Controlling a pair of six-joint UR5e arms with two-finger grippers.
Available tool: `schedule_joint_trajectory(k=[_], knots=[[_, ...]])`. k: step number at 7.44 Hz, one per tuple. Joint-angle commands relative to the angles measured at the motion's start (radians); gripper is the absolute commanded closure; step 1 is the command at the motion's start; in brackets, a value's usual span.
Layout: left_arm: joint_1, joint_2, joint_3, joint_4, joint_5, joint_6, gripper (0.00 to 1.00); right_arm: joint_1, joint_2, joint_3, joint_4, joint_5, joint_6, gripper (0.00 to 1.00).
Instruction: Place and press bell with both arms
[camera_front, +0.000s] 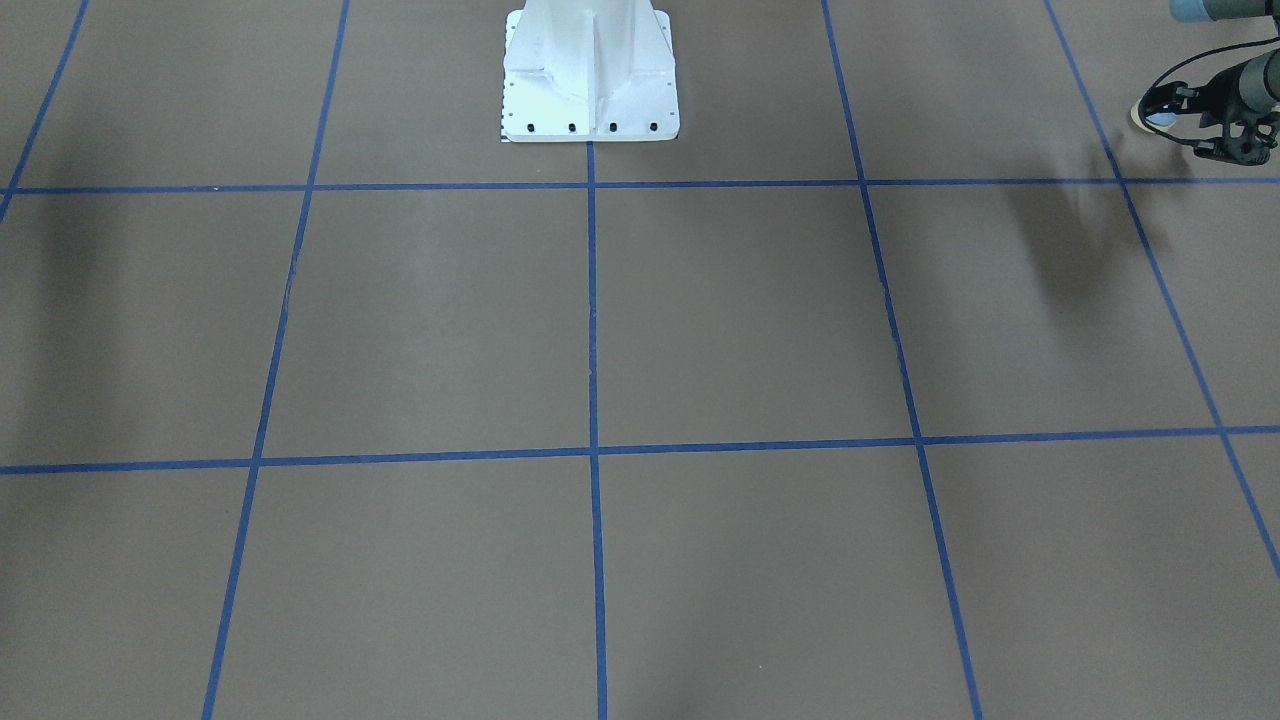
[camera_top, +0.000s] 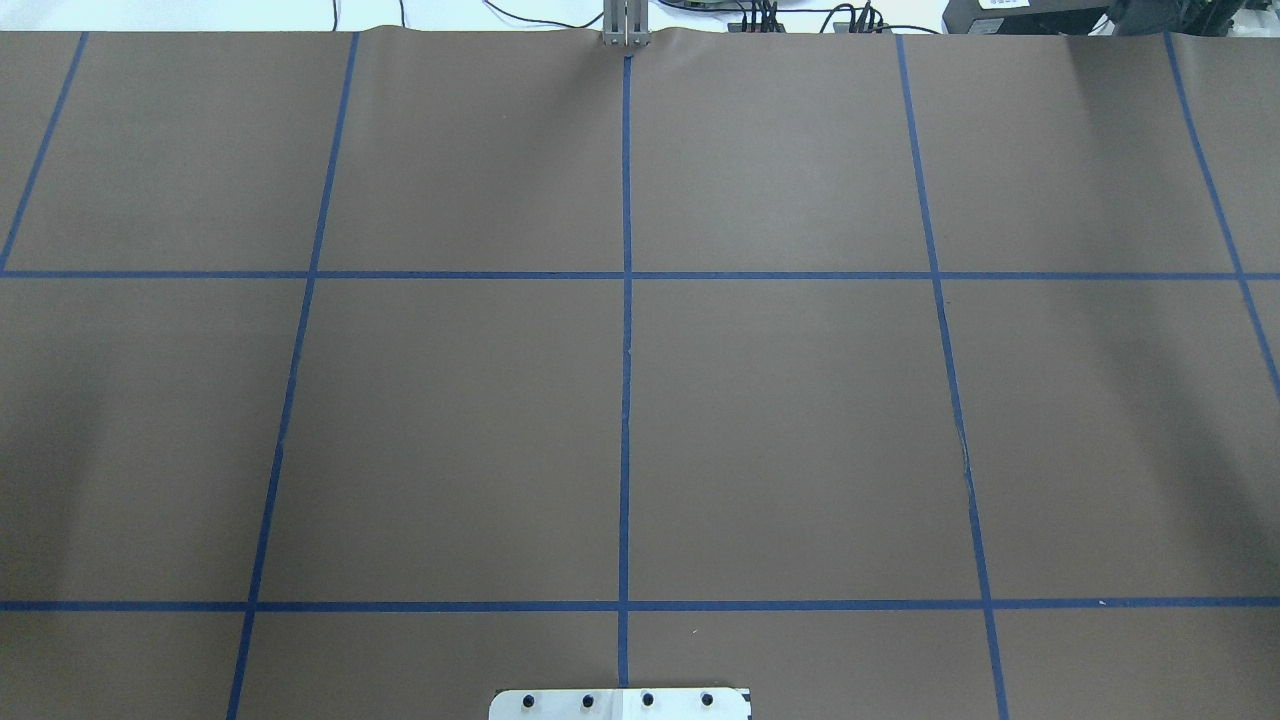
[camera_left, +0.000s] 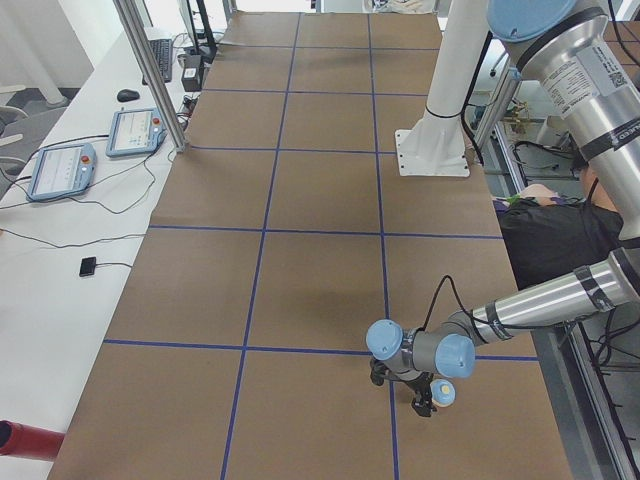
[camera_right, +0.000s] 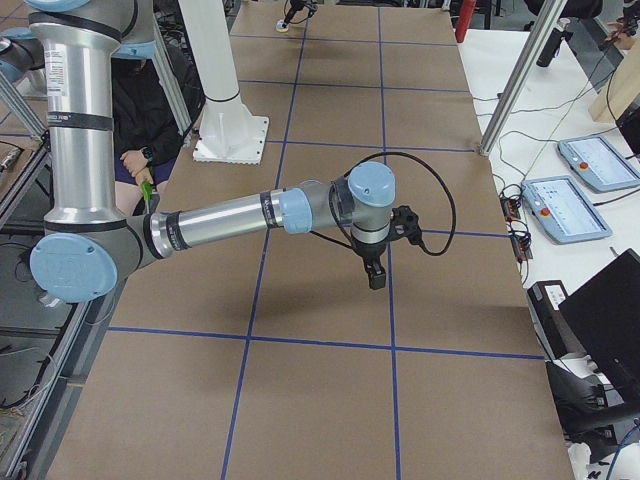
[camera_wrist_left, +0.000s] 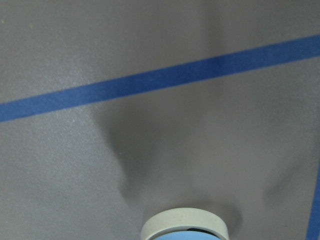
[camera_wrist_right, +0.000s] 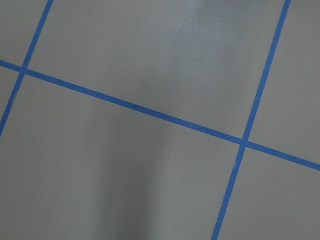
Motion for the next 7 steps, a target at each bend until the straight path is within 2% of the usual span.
schedule_joint_trajectory(k=[1, 4, 7], knots=[[0.013, 0.0, 0.007, -0.001, -0.002, -0.015, 0.0, -0.001, 0.0, 0.003, -0.001, 0.001, 0.0, 0.0], [0.049, 0.0, 0.01, 0.001, -0.054, -0.032, 0.0, 0.0, -0.001, 0.007, -0.001, 0.0, 0.0, 0.0], [0.094, -0.001, 0.024, 0.003, -0.054, -0.047, 0.0, 0.0, 0.0, 0.014, -0.001, 0.0, 0.002, 0.0]])
